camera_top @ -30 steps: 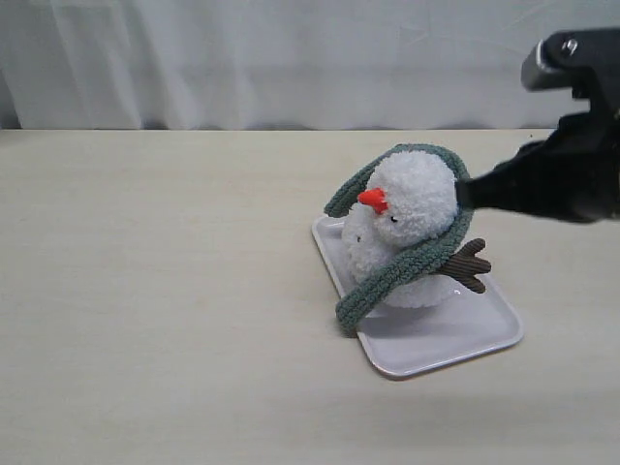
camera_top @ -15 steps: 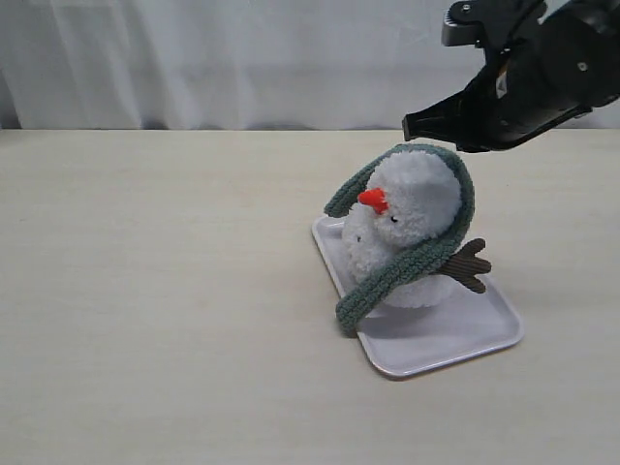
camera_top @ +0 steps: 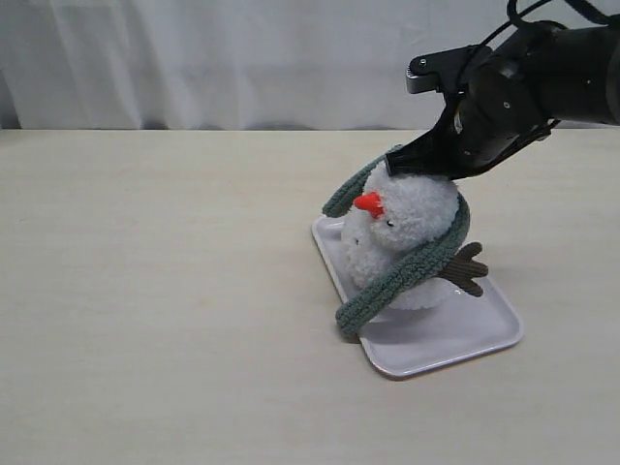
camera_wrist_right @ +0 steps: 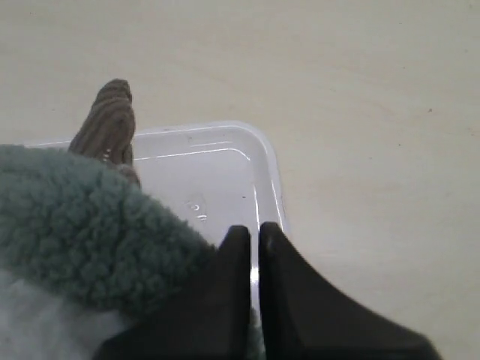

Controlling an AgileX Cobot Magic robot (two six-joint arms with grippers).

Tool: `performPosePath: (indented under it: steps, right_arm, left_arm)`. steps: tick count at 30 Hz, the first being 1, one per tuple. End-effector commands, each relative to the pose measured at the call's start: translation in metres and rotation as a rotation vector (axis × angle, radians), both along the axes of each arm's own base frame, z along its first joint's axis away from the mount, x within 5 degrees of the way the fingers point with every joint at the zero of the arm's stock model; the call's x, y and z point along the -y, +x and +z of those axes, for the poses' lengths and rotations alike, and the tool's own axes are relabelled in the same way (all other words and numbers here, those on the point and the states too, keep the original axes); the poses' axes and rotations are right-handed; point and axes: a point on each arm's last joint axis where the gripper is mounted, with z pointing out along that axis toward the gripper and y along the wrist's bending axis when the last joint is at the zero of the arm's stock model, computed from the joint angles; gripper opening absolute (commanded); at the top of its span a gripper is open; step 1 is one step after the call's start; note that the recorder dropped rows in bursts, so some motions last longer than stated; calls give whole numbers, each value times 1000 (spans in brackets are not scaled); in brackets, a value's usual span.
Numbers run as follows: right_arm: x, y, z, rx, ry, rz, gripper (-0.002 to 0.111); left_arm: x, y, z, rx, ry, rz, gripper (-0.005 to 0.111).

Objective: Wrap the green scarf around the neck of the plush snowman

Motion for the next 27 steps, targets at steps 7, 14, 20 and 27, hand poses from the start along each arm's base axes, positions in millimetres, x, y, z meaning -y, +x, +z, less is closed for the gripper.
performPosePath:
  steps: [7, 14, 20, 27]
  right_arm:
    - [3, -40, 76, 54, 149, 71, 16]
    - [-9, -64, 83, -90, 245, 253, 62]
    - [-15, -66, 58, -126, 235, 278, 84]
    - [-19, -50, 41, -58, 242, 263, 84]
  left_arm:
    - [0, 0, 2, 7, -34, -2, 0]
    - [0, 0, 2, 7, -34, -2, 0]
    - [0, 0, 2, 7, -34, -2, 0]
    - [0, 0, 2, 7, -34, -2, 0]
